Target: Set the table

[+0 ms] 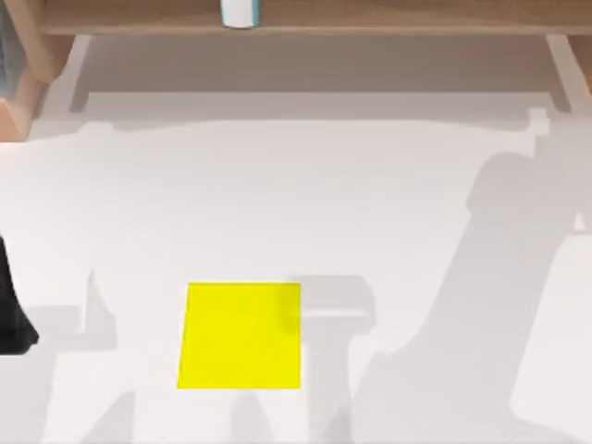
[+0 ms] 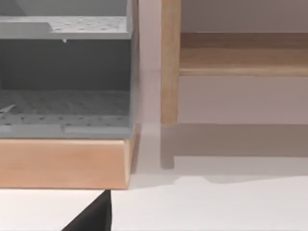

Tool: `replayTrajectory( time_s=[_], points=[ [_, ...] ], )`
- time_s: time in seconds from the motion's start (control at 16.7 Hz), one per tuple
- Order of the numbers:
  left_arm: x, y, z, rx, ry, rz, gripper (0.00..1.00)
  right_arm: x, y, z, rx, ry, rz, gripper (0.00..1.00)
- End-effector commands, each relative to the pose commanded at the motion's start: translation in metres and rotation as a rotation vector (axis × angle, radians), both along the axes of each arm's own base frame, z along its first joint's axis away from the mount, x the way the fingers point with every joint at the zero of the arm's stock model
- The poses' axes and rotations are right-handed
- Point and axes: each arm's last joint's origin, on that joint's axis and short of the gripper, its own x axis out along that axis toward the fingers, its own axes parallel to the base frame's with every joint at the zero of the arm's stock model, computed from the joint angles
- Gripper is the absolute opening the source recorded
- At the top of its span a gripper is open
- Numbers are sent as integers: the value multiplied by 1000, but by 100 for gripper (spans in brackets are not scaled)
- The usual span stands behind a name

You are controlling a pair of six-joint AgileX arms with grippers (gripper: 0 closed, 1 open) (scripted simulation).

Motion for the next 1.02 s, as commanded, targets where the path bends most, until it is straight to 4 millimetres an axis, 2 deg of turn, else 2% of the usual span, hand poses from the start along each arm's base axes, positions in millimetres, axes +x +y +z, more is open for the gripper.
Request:
replayTrajectory(
  time_s=[0.18, 1.02],
  points=[
    [0, 0, 0, 0, 0, 0, 100, 5, 0, -8, 7, 7, 0, 100],
    [0, 0, 0, 0, 0, 0, 100, 3, -1, -12, 8, 5, 0, 100]
  ],
)
